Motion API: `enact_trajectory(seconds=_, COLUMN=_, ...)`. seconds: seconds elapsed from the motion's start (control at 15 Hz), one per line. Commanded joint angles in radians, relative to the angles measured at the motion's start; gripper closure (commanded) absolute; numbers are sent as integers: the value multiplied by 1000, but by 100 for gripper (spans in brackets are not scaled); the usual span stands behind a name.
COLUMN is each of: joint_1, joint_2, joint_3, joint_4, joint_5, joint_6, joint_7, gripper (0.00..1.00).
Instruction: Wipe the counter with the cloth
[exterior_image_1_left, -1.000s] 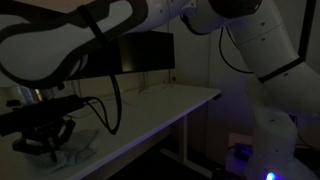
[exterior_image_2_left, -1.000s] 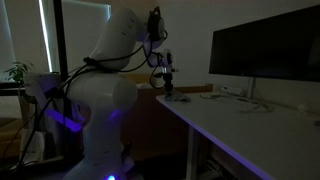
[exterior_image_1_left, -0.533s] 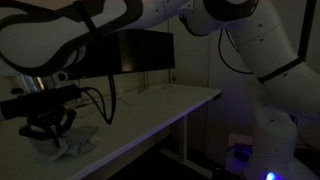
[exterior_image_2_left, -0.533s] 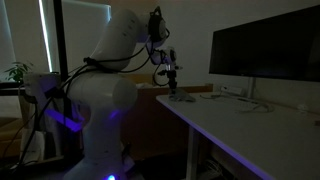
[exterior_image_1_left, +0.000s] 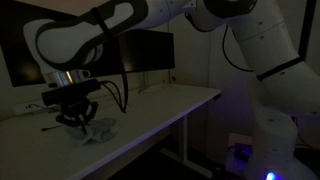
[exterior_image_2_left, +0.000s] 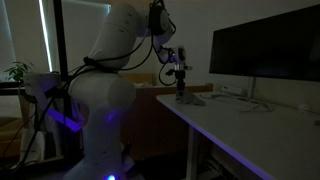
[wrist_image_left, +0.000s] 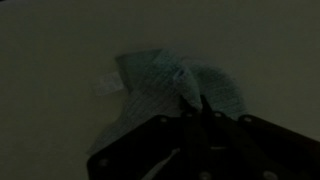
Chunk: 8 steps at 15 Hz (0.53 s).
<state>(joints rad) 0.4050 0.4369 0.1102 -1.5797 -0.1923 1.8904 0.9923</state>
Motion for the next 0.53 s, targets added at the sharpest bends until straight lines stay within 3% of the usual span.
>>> enact_trajectory(seconds=0.0, joint_1=-47, joint_2=-90, joint_3=4, joint_4=-130, joint_5=48, joint_6=1, joint_7=-12, gripper=92)
enact_trajectory(seconds=0.47, joint_1=-120, joint_2=-160, joint_3=-11, joint_4=-236, joint_5=97, joint_6=20, joint_7=-25, gripper=92)
